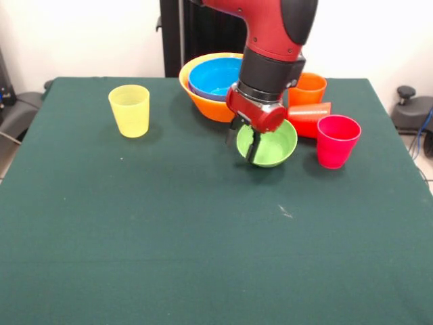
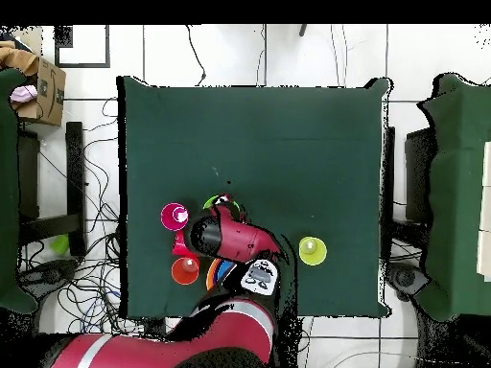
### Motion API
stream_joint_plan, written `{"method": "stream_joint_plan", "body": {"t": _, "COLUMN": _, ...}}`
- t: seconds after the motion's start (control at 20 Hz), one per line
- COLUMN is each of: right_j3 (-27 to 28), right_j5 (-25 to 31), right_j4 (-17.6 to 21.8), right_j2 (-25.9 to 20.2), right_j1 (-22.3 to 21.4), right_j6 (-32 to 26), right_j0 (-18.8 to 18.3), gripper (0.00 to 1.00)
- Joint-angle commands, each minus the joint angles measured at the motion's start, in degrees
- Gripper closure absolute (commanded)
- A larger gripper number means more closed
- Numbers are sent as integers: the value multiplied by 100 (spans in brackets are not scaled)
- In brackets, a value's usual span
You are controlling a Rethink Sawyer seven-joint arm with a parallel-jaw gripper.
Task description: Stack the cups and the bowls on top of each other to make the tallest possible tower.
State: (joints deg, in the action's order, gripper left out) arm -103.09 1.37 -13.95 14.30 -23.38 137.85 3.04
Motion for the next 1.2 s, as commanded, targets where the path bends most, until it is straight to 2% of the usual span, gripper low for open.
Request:
{"method": "stream_joint_plan", "body": {"t": 0.05, "right_j3": 412, "right_j5": 676, "right_j4": -216, "right_j2": -398, "right_j1": 139, "right_j6": 598, "right_j0": 195, "gripper": 0}}
{"method": "stream_joint_plan", "body": {"t": 0.45, "right_j3": 206, "right_j5": 712, "right_j4": -16, "right_j2": -453, "right_j1": -113, "right_j6": 432, "right_j0": 17, "gripper": 0}}
{"method": "stream_joint_plan", "body": {"t": 0.6, "right_j3": -40, "right_j5": 847, "right_j4": 85, "right_j2": -381, "right_j1": -418, "right_j6": 364, "right_j0": -91, "gripper": 0}}
{"method": "stream_joint_plan", "body": {"t": 0.85, "right_j3": -261, "right_j5": 1451, "right_j4": 155, "right_j2": -106, "right_j1": -1035, "right_j6": 277, "right_j0": -77, "gripper": 0}}
{"method": "stream_joint_plan", "body": {"t": 1.0, "right_j3": -422, "right_j5": 1701, "right_j4": 240, "right_j2": -247, "right_j1": -1370, "right_j6": 147, "right_j0": -176, "gripper": 0}}
{"method": "stream_joint_plan", "body": {"t": 1.2, "right_j3": -495, "right_j5": 1680, "right_j4": 297, "right_j2": -353, "right_j1": -1462, "right_j6": 102, "right_j0": -267, "gripper": 0}}
